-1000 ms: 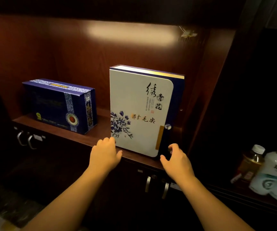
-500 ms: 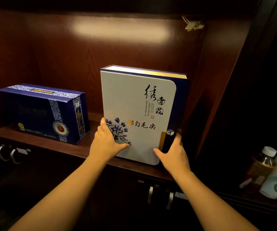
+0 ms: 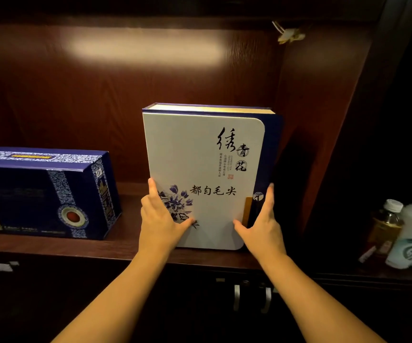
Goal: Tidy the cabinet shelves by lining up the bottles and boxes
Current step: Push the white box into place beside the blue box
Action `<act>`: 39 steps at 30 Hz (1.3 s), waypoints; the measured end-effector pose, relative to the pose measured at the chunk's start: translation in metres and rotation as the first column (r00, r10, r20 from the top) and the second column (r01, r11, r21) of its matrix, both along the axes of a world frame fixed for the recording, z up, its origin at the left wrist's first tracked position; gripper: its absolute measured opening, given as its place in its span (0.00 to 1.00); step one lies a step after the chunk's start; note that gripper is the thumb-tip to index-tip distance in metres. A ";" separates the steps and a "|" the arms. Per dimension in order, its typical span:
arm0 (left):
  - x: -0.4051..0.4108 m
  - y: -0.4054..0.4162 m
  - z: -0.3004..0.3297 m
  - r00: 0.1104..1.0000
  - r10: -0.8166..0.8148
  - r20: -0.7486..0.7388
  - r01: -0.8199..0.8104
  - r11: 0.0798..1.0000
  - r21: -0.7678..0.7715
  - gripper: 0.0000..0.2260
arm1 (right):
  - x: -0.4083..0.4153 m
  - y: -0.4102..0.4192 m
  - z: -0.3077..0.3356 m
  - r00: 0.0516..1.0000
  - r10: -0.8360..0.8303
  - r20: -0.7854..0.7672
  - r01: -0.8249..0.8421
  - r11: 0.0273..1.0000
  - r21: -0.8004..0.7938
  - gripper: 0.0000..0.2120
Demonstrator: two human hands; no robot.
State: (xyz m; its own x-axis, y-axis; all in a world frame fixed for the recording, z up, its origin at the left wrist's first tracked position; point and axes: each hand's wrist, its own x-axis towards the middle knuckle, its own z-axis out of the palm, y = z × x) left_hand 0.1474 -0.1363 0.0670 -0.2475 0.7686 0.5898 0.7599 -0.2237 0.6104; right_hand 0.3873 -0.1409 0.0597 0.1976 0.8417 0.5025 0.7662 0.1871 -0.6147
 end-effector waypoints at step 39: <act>-0.142 0.008 0.009 0.998 -0.033 -0.055 0.029 0.997 -0.073 0.58 | -0.124 0.032 -0.004 1.000 -0.004 0.000 0.004 1.000 -0.023 0.62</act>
